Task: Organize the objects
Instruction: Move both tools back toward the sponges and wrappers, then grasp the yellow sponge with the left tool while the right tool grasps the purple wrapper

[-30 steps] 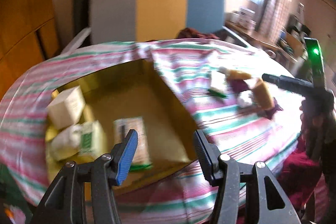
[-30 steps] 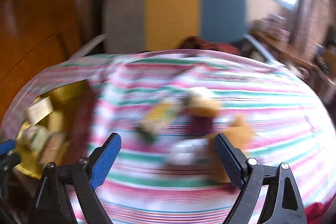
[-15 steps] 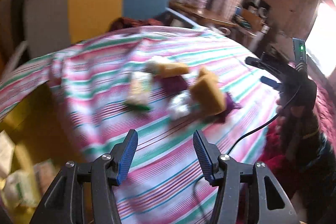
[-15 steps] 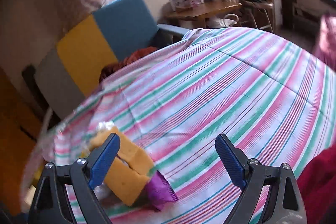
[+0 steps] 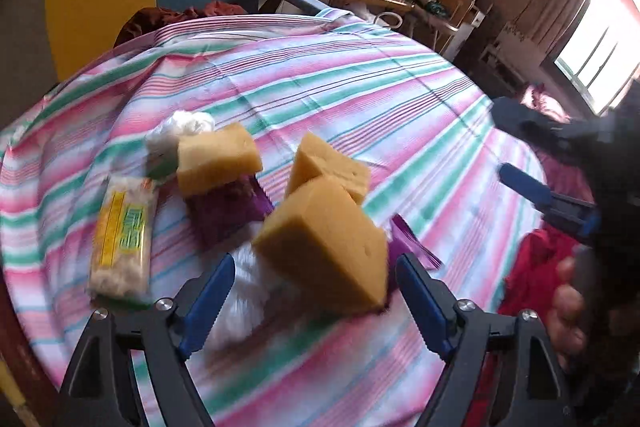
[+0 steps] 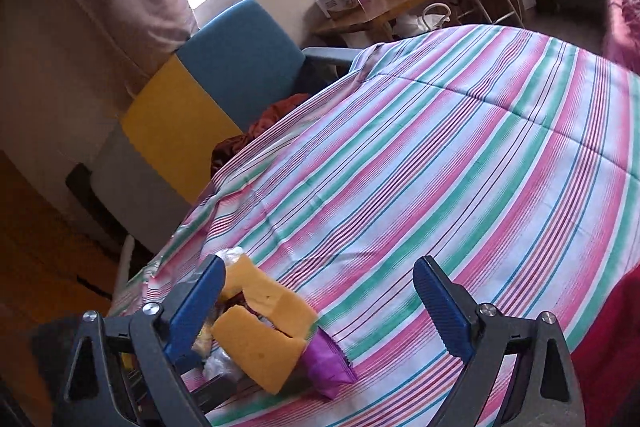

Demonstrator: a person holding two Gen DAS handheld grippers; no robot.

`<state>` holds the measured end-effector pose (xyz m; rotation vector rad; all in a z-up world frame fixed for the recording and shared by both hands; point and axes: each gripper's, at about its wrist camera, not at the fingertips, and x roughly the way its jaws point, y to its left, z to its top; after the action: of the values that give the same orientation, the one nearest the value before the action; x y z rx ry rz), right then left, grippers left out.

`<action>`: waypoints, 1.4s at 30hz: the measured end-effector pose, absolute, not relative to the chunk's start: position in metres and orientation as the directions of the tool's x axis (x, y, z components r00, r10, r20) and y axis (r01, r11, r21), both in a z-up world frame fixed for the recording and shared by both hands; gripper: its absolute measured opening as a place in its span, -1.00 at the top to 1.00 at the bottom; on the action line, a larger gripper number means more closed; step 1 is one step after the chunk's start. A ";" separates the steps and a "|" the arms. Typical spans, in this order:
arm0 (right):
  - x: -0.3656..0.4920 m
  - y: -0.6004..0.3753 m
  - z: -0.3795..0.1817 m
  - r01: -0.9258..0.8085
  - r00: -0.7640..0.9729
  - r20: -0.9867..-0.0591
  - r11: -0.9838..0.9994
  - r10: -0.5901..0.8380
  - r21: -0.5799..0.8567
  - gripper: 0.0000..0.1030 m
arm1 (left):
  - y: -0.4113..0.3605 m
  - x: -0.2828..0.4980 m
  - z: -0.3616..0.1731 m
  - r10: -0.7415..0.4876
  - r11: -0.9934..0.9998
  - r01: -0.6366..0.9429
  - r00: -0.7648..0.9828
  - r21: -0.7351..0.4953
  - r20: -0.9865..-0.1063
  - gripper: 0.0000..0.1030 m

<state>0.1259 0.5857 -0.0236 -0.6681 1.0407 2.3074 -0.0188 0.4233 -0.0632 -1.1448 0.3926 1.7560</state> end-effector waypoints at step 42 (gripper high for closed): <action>0.073 0.556 -0.103 -0.630 -0.454 -0.889 -0.682 -0.063 0.370 -0.30 | 0.296 0.017 -0.090 0.567 -0.568 -0.795 -0.189 -0.215 -0.802 -0.24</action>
<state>0.0733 0.5558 -0.1028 -1.3809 0.9995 2.1881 0.0169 0.2958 -0.0895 -1.1216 0.3106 1.8831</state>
